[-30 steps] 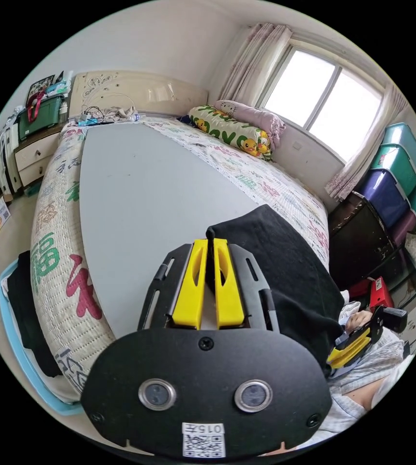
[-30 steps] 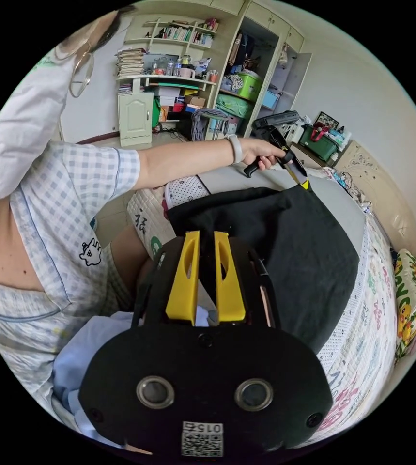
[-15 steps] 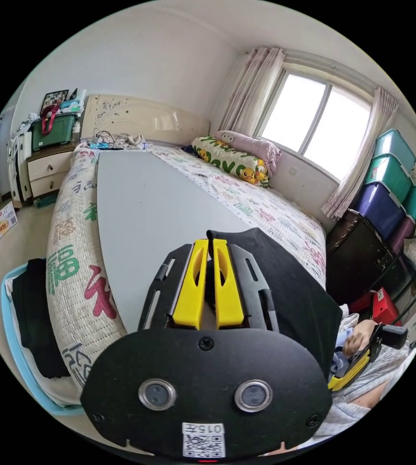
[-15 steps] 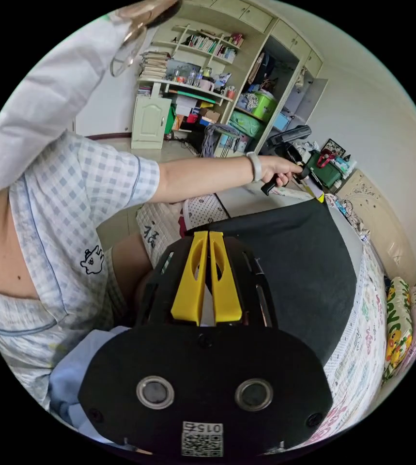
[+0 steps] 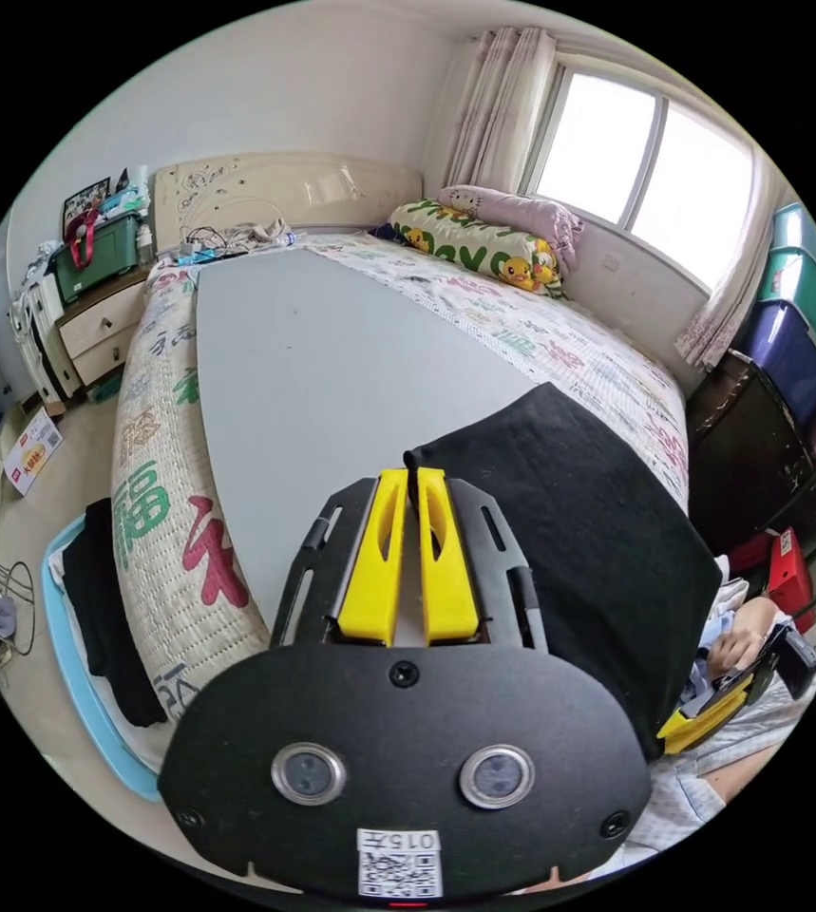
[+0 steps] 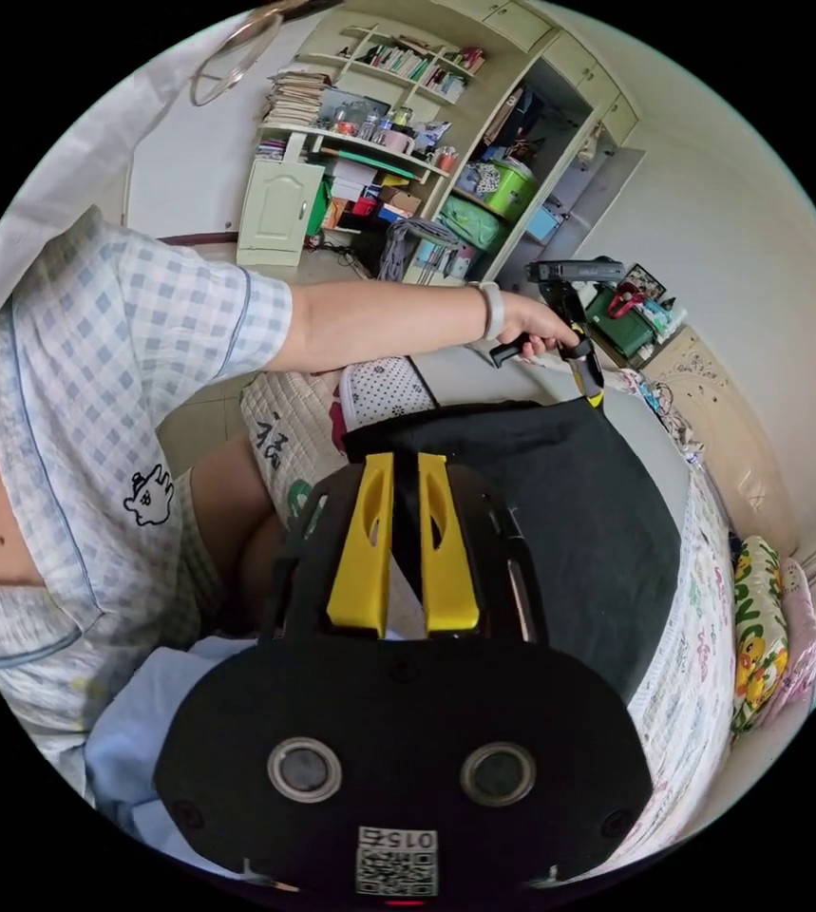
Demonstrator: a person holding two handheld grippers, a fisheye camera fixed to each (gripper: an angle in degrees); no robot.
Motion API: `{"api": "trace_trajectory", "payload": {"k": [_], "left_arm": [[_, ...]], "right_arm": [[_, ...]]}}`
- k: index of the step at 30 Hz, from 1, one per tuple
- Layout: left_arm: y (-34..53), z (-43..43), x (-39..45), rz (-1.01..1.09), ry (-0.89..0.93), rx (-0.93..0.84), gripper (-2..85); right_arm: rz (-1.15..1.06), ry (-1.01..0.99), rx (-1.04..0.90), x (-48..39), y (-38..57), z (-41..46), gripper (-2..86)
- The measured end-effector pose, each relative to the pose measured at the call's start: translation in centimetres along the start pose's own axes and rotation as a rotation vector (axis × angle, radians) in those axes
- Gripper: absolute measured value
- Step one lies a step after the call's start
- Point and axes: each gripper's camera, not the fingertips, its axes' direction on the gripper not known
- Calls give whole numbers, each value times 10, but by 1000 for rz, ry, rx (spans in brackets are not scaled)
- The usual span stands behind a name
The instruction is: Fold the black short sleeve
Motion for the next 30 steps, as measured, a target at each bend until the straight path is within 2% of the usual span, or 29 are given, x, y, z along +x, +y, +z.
{"api": "trace_trajectory", "payload": {"k": [1,4,8,12,20,24,26,30], "left_arm": [[-1,-2,2,-5,9,4,8],[-5,-5,9,-6,16,7,8],[-11,-6,24,6,2,1,7],[-16,-8,35,10,0,1,7],[-25,-13,64,11,5,14,7],[-27,-32,82,28,23,95,9],[-29,-48,96,45,33,134,9],[-30,-62,122,78,-24,130,9]], "right_arm": [[12,16,-3,3,1,1,32],[-21,-81,-12,0,-1,0,82],[-17,55,-25,-6,-5,7,35],[-74,1,-37,-11,-7,6,76],[-35,63,0,6,-12,-13,17],[-20,-17,106,25,-7,-49,0],[39,-118,170,44,-7,-72,-2],[49,-206,187,58,-19,-80,-3]]}}
